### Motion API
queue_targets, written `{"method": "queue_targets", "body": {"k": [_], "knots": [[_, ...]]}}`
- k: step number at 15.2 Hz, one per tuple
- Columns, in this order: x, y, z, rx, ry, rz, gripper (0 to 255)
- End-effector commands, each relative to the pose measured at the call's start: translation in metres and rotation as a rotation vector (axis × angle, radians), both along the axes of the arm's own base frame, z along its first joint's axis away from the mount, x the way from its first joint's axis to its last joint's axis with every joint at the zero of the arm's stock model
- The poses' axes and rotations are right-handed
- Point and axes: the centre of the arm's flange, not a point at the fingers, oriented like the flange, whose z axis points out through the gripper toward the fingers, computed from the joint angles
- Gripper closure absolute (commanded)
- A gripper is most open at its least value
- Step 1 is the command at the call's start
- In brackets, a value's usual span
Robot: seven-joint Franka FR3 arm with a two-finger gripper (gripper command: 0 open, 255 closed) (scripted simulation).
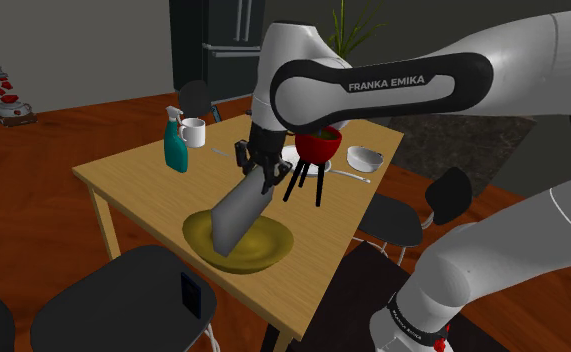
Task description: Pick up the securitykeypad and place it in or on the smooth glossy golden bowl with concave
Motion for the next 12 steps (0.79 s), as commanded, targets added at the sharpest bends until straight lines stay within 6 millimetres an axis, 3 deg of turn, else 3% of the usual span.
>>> {"method": "queue_targets", "body": {"k": [1, 2, 3, 8, 12], "knots": [[-0.001, 0.002, -0.004, 0.000, 0.008, 0.003, 255], [-0.001, 0.002, -0.004, 0.000, 0.008, 0.003, 255], [-0.001, 0.002, -0.004, 0.000, 0.008, 0.003, 0], [-0.001, 0.002, -0.004, 0.000, 0.008, 0.003, 0], [-0.004, 0.002, 0.046, 0.000, 0.008, 0.003, 0]]}}
